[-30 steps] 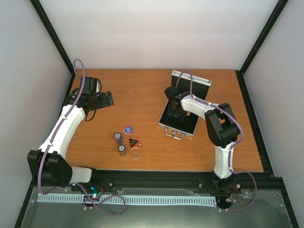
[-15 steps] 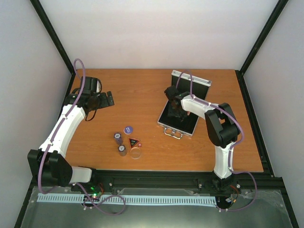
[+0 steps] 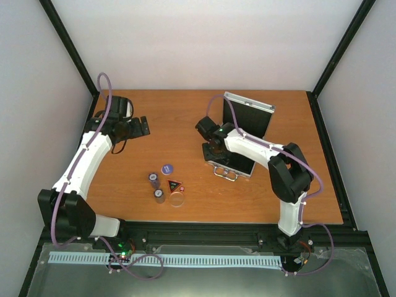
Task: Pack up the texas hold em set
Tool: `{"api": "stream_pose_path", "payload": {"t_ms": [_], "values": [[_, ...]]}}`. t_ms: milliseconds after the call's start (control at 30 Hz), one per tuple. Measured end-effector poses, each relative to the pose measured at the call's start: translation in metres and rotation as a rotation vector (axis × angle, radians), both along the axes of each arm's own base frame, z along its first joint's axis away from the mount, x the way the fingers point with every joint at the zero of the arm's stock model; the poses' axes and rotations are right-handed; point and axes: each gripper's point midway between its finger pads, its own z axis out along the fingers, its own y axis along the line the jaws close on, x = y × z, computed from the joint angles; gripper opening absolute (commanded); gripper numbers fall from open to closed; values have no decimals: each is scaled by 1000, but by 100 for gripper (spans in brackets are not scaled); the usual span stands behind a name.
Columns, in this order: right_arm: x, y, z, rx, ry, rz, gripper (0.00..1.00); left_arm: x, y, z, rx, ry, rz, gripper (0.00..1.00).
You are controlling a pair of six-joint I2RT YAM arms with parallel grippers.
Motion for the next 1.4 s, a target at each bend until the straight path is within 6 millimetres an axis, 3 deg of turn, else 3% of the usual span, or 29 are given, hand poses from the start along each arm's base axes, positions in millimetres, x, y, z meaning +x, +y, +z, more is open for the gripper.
{"api": "stream_pose_path", "payload": {"t_ms": [133,333,567,667,800,1167,1400], "values": [[-20,24,7,21,21,108,48,2,-1,6,-2,-1,-2,100],[-56,56,8,56,85,241,49,9,-3,33,-14,-60,-5,100],[-99,121,25,130,94,395,53,7,-7,49,-42,-98,-24,100],[-118,135,20,142,124,412,53,6,-9,51,-46,-103,-33,100],[-136,138,4,136,179,371,53,3,-9,56,-44,-112,-45,100],[-152,143,-28,88,242,268,51,-12,-18,79,-93,-174,-95,100],[-150,140,-35,69,233,205,49,-21,-23,79,-118,-177,-117,100]]}}
